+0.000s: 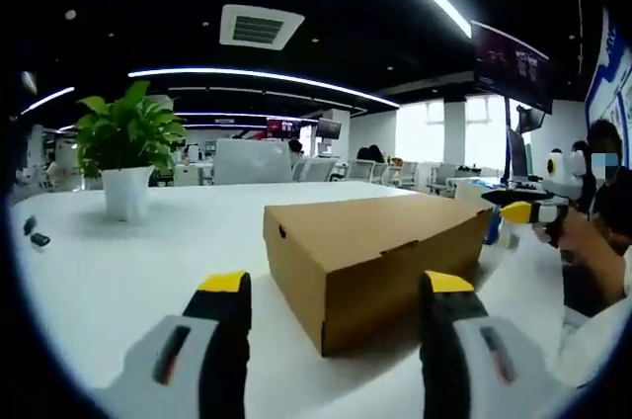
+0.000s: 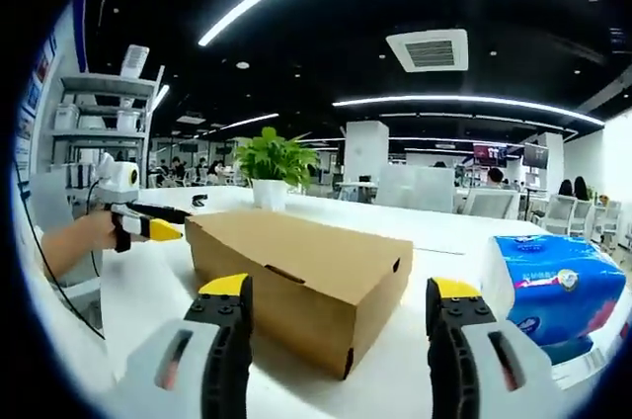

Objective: Operate the shoe box by opening the lid, removing the specified soft item, and placing it in the target area until the item is outside and the box remains undamaged.

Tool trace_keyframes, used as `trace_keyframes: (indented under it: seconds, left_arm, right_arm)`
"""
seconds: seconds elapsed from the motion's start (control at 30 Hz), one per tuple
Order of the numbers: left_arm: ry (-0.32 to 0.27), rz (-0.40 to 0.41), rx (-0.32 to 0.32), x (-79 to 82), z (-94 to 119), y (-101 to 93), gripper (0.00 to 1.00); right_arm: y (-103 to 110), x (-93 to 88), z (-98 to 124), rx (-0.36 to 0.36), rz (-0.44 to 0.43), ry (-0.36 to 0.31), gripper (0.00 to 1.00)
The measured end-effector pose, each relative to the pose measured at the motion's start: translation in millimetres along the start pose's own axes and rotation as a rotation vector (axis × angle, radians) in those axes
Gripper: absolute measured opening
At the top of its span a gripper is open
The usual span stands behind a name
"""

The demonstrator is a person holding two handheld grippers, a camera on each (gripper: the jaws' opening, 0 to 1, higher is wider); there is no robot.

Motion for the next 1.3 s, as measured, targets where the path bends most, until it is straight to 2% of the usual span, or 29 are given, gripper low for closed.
trace_keyframes:
  seconds: [0.1, 0.23, 0.43, 0.5, 0.53, 0.67, 0.83, 0.93, 1.1, 1.17, 1.23, 1.3]
  left_arm:
    - [-0.021, 0.007, -0.006, 1.8, -2.3, 1.8, 0.69]
    - [-0.015, -0.017, -0.014, 2.6, -7.4, 1.2, 0.67]
    - [-0.008, -0.032, -0.038, 1.8, -11.0, -0.6, 0.65]
    - [-0.013, -0.042, -0.043, 2.4, -11.9, -1.0, 0.65]
    - [-0.015, -0.042, -0.045, 2.7, -12.4, -1.3, 0.64]
    - [0.001, -0.053, -0.035, 2.5, -14.7, -0.7, 0.60]
    - [-0.003, -0.052, -0.057, 4.2, -16.2, -2.3, 0.60]
    - [-0.005, -0.042, -0.073, 4.7, -17.9, -2.8, 0.60]
    - [0.017, -0.070, -0.076, 0.6, -20.5, -3.7, 0.56]
    - [0.017, -0.054, -0.088, 0.0, -20.9, -5.1, 0.53]
    - [0.012, -0.060, -0.082, 0.1, -20.6, -5.6, 0.52]
    - [0.020, -0.085, -0.082, -0.5, -19.8, -6.2, 0.52]
  right_arm:
    - [-1.6, -6.2, -7.6, 0.002, -0.034, 0.015, 0.75]
    - [0.8, -12.1, -16.3, 0.026, -0.050, 0.030, 0.79]
    - [-1.7, -7.4, -18.6, 0.065, -0.123, -0.039, 0.75]
    - [-1.1, -8.2, -20.2, 0.079, -0.147, -0.009, 0.76]
    - [-1.4, -10.7, -21.1, 0.079, -0.163, 0.034, 0.77]
    - [-3.0, -12.5, -25.4, 0.079, -0.137, 0.045, 0.77]
    - [-2.7, -12.7, -26.2, 0.074, -0.081, 0.049, 0.78]
    - [-1.8, -13.3, -28.1, 0.088, -0.068, 0.052, 0.75]
    - [2.5, -15.4, -33.6, 0.122, -0.039, 0.058, 0.71]
    - [7.6, -17.5, -34.4, 0.172, -0.016, 0.066, 0.70]
    - [8.6, -19.2, -35.8, 0.134, 0.029, 0.064, 0.70]
    - [9.5, -18.6, -33.5, 0.136, 0.037, 0.057, 0.69]
Point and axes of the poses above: the point that each gripper's makers call its tool centre point, and the gripper's own axes: z roughly backward along the fingers, y roughly to its left, x roughly out of its top, the point moved 8 cm from there along z, roughly backward along the fingers, and after that the axes turned 2 degrees about -x, right-handed, at the moved point
